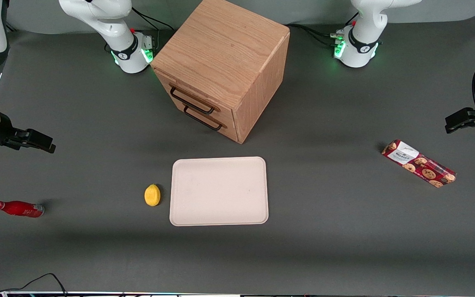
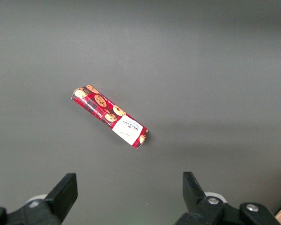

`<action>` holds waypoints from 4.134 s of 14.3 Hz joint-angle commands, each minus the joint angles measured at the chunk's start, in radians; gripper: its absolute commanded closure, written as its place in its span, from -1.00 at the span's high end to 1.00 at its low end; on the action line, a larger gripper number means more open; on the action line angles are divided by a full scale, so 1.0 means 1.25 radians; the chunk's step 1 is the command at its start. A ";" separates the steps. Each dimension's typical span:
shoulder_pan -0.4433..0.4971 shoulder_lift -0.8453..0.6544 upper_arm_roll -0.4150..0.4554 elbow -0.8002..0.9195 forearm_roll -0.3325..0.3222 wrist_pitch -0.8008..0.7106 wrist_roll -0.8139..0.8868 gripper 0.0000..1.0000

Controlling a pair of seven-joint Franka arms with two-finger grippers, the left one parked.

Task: Open upper drawer
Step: 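Move the right gripper to the upper drawer's black handle, then hook the right gripper fingers around the upper drawer handle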

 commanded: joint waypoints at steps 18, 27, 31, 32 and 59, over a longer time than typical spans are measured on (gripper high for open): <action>-0.001 -0.017 0.274 -0.118 0.019 -0.028 -0.249 1.00; -0.008 -0.059 0.405 -0.293 0.072 0.076 -0.298 1.00; -0.007 -0.081 0.407 -0.372 0.121 0.156 -0.312 1.00; -0.007 -0.081 0.407 -0.384 0.121 0.168 -0.312 1.00; 0.001 -0.082 0.430 -0.494 0.157 0.263 -0.312 1.00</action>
